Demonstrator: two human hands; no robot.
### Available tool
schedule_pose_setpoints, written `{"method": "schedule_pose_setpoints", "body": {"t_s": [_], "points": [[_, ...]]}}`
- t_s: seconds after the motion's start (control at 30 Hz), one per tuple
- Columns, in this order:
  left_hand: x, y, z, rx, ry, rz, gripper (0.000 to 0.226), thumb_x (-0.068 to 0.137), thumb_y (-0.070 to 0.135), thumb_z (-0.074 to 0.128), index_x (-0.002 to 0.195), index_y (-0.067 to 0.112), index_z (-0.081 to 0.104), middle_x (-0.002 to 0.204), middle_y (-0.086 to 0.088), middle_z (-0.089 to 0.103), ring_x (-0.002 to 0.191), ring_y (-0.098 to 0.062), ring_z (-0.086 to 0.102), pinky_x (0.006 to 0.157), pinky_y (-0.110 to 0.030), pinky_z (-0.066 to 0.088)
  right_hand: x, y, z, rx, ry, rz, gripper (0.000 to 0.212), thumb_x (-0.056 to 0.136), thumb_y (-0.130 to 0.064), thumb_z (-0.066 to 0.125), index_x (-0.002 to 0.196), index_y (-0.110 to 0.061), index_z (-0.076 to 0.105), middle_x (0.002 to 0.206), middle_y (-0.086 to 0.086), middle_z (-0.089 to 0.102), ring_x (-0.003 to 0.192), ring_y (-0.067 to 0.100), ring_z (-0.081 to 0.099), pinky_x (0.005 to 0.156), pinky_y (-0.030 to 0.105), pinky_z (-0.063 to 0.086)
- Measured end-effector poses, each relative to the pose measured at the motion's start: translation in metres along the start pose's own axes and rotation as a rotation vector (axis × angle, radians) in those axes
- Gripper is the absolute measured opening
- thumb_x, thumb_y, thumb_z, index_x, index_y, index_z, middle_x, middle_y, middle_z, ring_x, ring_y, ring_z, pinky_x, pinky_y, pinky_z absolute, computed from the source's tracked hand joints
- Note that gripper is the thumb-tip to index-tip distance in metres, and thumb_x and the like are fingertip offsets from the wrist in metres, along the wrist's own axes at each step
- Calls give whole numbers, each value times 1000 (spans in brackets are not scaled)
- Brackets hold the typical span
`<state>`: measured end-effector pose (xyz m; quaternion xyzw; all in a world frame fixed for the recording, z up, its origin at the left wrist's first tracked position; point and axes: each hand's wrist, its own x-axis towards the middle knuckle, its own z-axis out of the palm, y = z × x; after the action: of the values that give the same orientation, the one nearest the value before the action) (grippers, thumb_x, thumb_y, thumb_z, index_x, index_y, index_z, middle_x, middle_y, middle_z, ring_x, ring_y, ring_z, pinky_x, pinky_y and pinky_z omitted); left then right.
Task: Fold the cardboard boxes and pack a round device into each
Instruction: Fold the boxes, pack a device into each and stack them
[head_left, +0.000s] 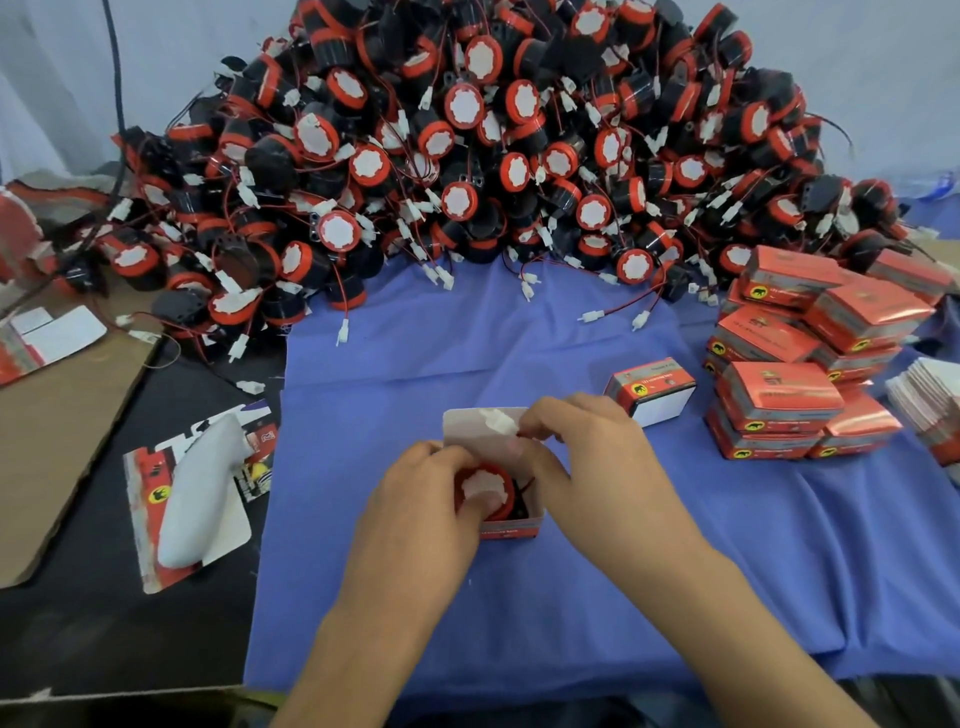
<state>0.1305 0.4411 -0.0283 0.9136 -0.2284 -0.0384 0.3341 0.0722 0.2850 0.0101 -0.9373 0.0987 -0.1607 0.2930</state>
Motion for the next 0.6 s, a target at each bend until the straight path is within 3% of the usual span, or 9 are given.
{"method": "schedule_pose_setpoints", "body": {"t_s": [0.1, 0.17, 0.23, 0.33, 0.47, 0.6], "points": [[-1, -2, 1, 8, 38, -48, 18, 89, 51, 71, 95, 37, 61, 96, 18, 55, 84, -2, 49, 65, -12, 34, -1, -2, -1, 10, 123, -16, 15, 95, -17, 67, 84, -23, 60, 76, -9, 57, 70, 10, 52, 62, 20, 40], [-1, -5, 1, 28, 41, -59, 27, 88, 54, 72, 84, 36, 53, 88, 14, 54, 79, -4, 50, 61, -17, 33, -1, -4, 0, 23, 155, -25, 20, 96, -18, 62, 81, -24, 50, 66, -10, 55, 65, 10, 53, 56, 22, 40], [-2, -7, 2, 22, 47, -74, 35, 87, 55, 73, 76, 33, 48, 82, 11, 53, 76, -7, 51, 61, -28, 39, 0, -6, -1, 19, 135, -17, 14, 95, -21, 59, 83, -21, 51, 66, -9, 56, 64, 11, 54, 54, 25, 41], [-3, -6, 2, 24, 61, -96, 34, 88, 56, 72, 77, 32, 51, 82, 11, 54, 76, -8, 53, 60, -33, 42, 2, -9, -1, -9, 53, 22, 8, 93, -25, 58, 86, -23, 55, 67, -9, 57, 62, 10, 55, 51, 30, 43], [-4, -7, 2, 27, 32, -104, 25, 90, 57, 67, 84, 34, 59, 82, 13, 54, 75, -6, 52, 56, -31, 36, 6, -14, 3, -51, -105, 17, 8, 95, -19, 52, 95, -22, 60, 76, -5, 62, 69, 20, 58, 58, 37, 49], [-5, -3, 1, 65, 2, -119, 15, 93, 57, 61, 96, 43, 63, 87, 16, 53, 76, -4, 50, 54, -27, 34, 13, -15, 11, -127, -209, 35, 6, 94, -20, 61, 99, -20, 63, 89, -4, 61, 80, 23, 56, 64, 34, 39]]}}
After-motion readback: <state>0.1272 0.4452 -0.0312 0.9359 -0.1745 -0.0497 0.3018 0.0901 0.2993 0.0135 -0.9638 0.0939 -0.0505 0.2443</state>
